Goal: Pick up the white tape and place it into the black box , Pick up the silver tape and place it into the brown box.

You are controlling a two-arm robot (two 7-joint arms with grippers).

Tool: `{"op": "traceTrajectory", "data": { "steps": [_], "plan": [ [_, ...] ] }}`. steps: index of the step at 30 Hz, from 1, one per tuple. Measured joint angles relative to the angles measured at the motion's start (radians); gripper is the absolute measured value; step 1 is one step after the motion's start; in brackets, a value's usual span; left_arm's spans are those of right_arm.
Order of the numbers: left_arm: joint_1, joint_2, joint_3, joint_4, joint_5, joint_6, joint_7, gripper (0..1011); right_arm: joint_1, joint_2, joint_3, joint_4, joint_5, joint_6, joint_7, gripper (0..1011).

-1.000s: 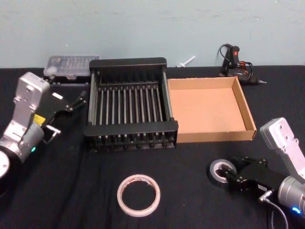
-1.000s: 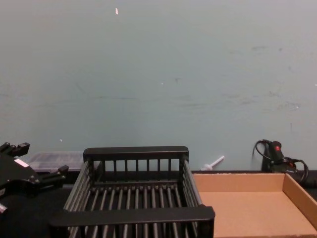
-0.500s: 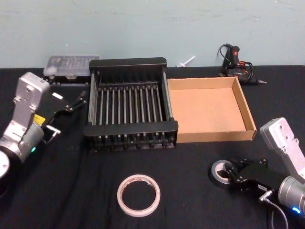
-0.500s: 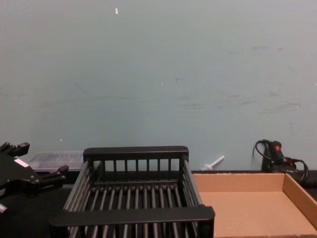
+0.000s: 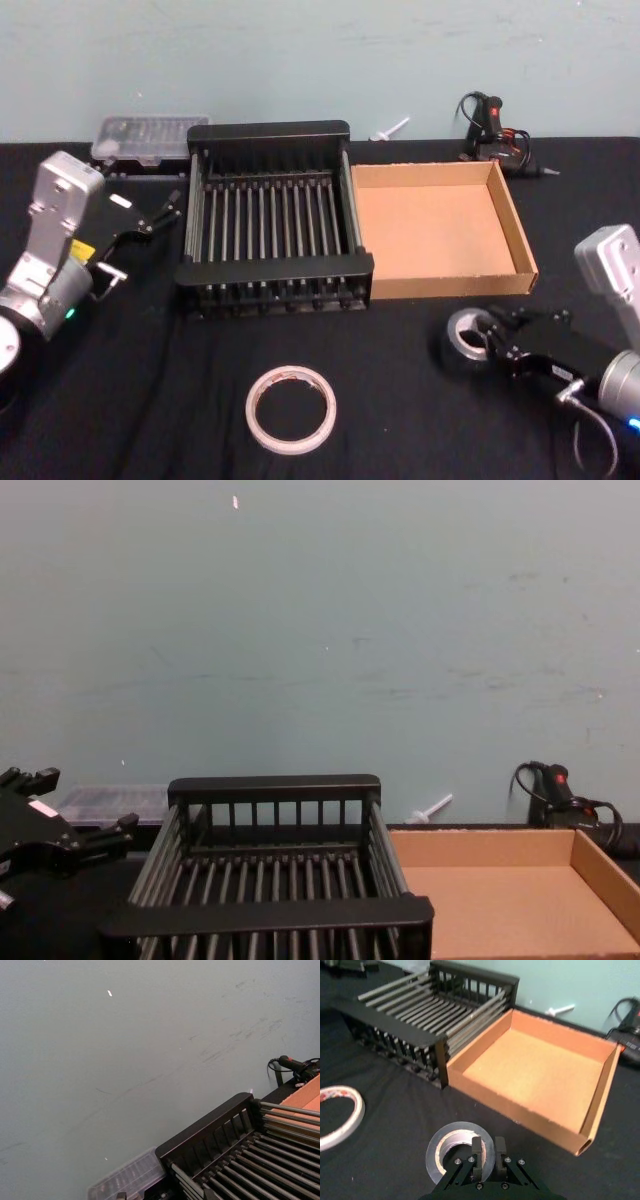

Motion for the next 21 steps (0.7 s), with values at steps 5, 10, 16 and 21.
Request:
{"op": "traceTrajectory", "data": {
  "steps": [5,10,16,21],
  "plan": [
    [0.000,0.000,0.000,0.000,0.000,0.000,0.000,1001,0.007,-0.001,0.019,-0.016,0.014,-0.009,0.000,158],
    [0.000,0.000,0.000,0.000,0.000,0.000,0.000,1001,0.033,-0.011,0.032,-0.019,0.029,-0.014,-0.005,158],
    [0.000,0.000,0.000,0.000,0.000,0.000,0.000,1001,0.076,-0.033,0.036,-0.006,0.050,-0.006,-0.018,158],
    [0.000,0.000,0.000,0.000,0.000,0.000,0.000,1001,0.132,-0.052,0.030,0.026,0.066,0.013,-0.027,158]
  ]
}}
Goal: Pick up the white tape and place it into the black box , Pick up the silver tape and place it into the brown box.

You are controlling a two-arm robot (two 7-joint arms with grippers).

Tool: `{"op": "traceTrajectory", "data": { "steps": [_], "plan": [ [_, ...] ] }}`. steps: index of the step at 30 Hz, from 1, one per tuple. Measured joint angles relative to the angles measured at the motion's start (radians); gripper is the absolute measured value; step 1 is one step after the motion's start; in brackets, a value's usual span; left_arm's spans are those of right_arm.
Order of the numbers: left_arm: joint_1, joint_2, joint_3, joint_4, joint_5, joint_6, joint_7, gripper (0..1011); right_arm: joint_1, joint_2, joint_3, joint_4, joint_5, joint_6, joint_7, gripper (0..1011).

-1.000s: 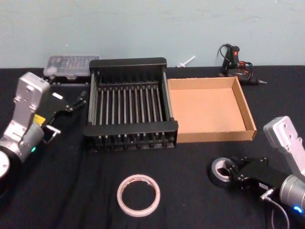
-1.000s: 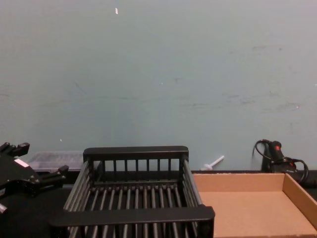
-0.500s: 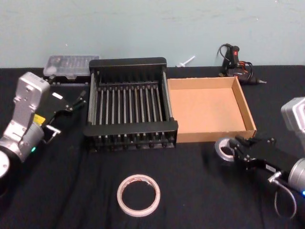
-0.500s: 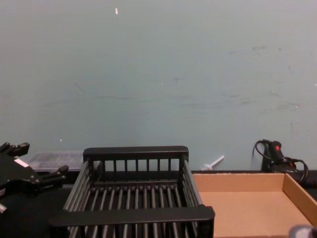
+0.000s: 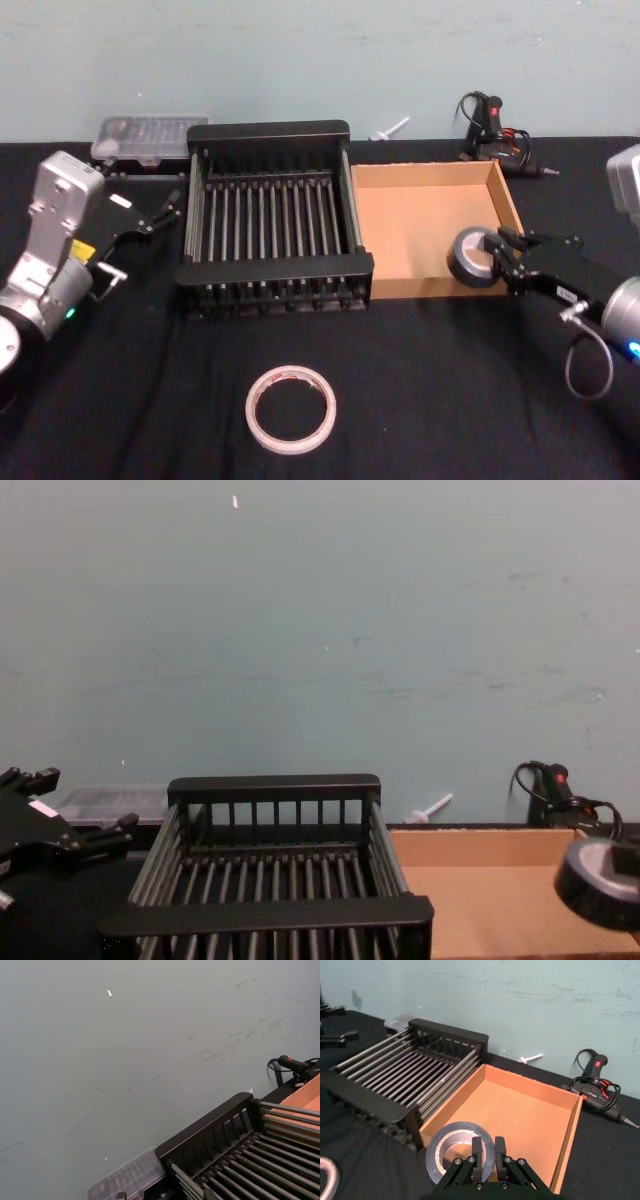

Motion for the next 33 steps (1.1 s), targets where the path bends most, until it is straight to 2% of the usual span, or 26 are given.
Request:
{"op": "traceTrajectory", "data": {
  "steps": [1,10,20,23,33],
  "plan": [
    [0.000,0.000,0.000,0.000,0.000,0.000,0.000,1001,0.000,0.000,0.000,0.000,0.000,0.000,0.000,158],
    [0.000,0.000,0.000,0.000,0.000,0.000,0.000,1001,0.120,-0.040,-0.023,0.090,0.002,0.028,-0.034,158],
    [0.000,0.000,0.000,0.000,0.000,0.000,0.000,1001,0.258,-0.096,-0.070,0.228,-0.051,0.039,-0.056,158],
    [0.000,0.000,0.000,0.000,0.000,0.000,0.000,1001,0.306,-0.123,-0.090,0.290,-0.076,0.037,-0.057,158],
    [0.000,0.000,0.000,0.000,0.000,0.000,0.000,1002,0.393,-0.190,-0.122,0.441,-0.132,0.010,-0.063,158]
  ]
}}
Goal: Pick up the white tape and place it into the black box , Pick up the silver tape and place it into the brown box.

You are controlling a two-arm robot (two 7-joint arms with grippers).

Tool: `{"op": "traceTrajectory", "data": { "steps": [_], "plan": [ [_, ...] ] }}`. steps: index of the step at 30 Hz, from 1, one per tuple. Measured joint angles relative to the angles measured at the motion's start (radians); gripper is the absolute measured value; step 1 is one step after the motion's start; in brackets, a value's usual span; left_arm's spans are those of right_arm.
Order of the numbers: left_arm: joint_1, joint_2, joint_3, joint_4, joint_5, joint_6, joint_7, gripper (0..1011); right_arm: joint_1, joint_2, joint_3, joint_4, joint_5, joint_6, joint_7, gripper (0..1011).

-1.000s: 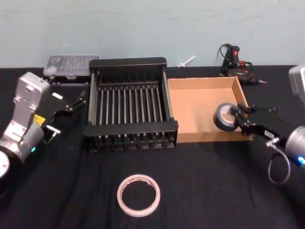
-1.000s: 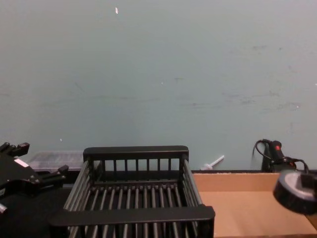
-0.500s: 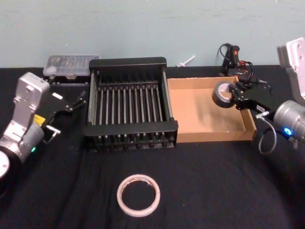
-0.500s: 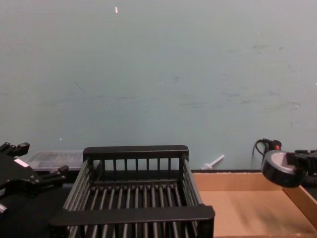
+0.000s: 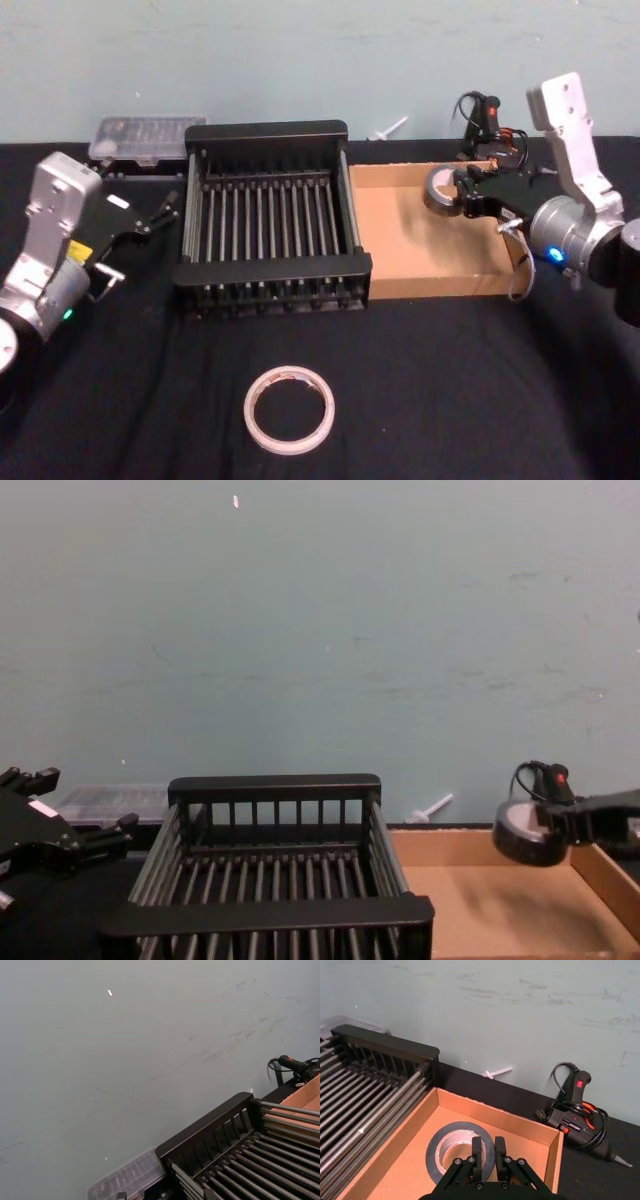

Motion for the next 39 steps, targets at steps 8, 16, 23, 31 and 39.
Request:
{"op": "traceTrajectory", "data": {
  "steps": [8,16,23,31,39],
  "plan": [
    [0.000,0.000,0.000,0.000,0.000,0.000,0.000,1001,0.025,-0.027,-0.014,0.073,-0.032,-0.010,0.011,158],
    [0.000,0.000,0.000,0.000,0.000,0.000,0.000,1001,0.027,-0.030,-0.017,0.083,-0.040,-0.013,0.013,158],
    [0.000,0.000,0.000,0.000,0.000,0.000,0.000,1001,0.027,-0.030,-0.016,0.079,-0.038,-0.013,0.013,202],
    [0.000,0.000,0.000,0.000,0.000,0.000,0.000,1002,0.027,-0.029,-0.015,0.077,-0.036,-0.012,0.013,451],
    [0.000,0.000,0.000,0.000,0.000,0.000,0.000,1001,0.026,-0.028,-0.015,0.076,-0.035,-0.011,0.013,736]
  ]
}}
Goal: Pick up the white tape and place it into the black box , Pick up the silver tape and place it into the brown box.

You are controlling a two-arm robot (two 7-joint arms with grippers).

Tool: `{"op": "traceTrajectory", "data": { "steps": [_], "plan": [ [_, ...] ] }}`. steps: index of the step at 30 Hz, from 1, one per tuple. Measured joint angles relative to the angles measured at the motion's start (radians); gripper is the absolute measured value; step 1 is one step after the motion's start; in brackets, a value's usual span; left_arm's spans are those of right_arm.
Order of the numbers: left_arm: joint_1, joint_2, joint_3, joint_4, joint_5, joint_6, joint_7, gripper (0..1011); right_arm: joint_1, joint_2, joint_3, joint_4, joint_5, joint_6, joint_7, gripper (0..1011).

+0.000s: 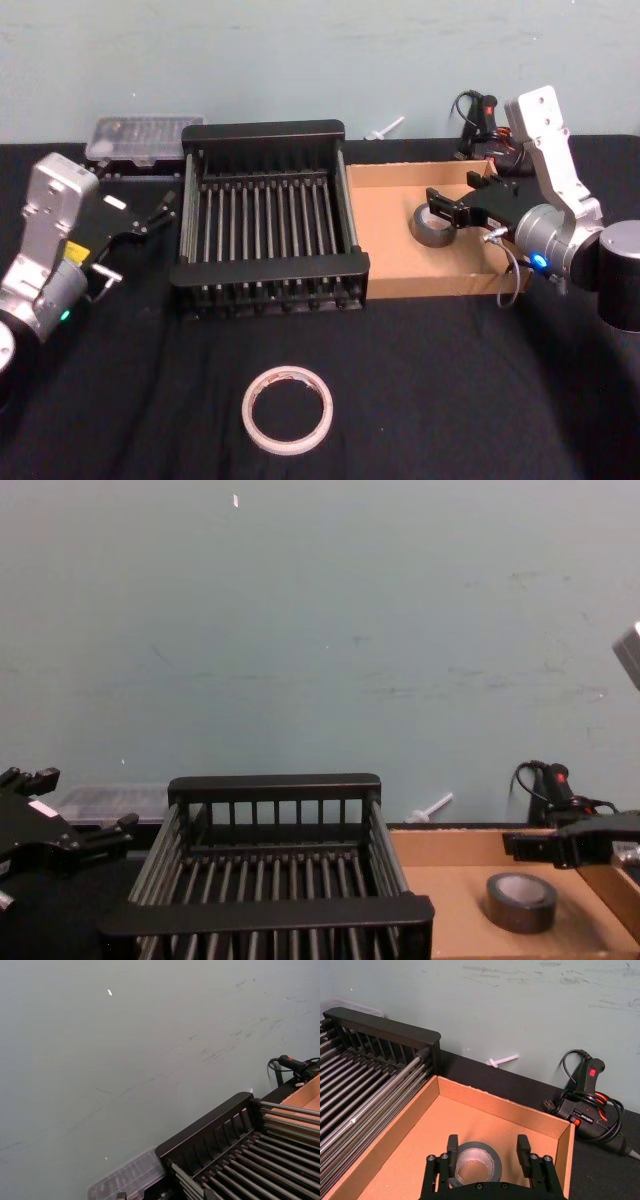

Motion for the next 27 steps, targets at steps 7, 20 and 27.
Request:
{"op": "traceTrajectory", "data": {
  "steps": [7,20,27],
  "plan": [
    [0.000,0.000,0.000,0.000,0.000,0.000,0.000,1001,0.000,0.000,0.000,-0.001,0.001,0.000,0.000,931],
    [0.000,0.000,0.000,0.000,0.000,0.000,0.000,1001,0.000,0.000,0.000,-0.001,0.001,0.000,0.000,1002],
    [0.000,0.000,0.000,0.000,0.000,0.000,0.000,1001,-0.001,0.000,0.001,-0.001,0.001,0.000,0.000,1002]
  ]
}}
